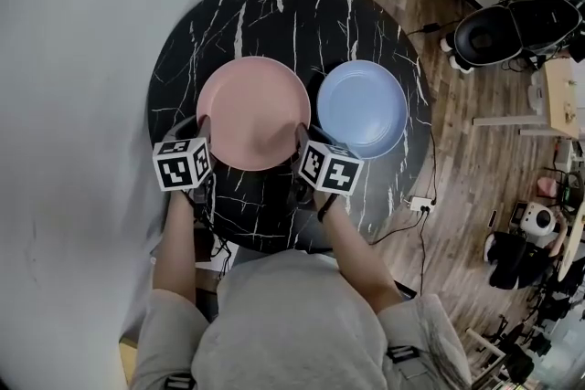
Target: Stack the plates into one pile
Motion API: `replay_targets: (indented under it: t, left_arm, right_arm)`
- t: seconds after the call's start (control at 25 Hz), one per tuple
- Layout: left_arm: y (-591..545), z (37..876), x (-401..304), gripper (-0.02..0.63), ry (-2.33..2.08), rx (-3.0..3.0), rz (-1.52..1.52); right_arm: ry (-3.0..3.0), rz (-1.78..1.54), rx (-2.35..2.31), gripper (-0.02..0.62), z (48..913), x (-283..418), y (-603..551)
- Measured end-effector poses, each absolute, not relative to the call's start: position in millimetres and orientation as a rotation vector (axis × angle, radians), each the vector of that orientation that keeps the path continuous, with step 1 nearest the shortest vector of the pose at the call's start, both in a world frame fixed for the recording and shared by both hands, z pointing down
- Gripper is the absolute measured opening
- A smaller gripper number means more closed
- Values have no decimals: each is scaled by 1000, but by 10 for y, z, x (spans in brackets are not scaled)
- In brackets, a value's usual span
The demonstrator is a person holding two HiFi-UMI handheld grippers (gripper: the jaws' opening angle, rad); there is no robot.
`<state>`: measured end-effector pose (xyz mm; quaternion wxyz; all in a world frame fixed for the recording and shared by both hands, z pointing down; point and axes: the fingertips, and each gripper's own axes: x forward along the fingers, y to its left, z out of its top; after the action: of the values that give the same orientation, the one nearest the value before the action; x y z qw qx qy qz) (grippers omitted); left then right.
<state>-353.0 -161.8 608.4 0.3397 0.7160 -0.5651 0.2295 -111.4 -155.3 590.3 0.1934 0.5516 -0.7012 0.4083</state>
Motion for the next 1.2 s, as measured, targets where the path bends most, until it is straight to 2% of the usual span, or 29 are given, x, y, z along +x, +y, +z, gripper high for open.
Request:
replay_targets:
  t: [0.56,1.2]
  left_arm:
    - [-1623,5440,-3084,114,-1501,2025,456]
    - [-1782,5077,-1993,114,-1404,2160,425]
  right_arm:
    - [-2039,987,1719,40,5281,-664,-1479]
    - [-1995,897,1928,32,4804,406,-1414]
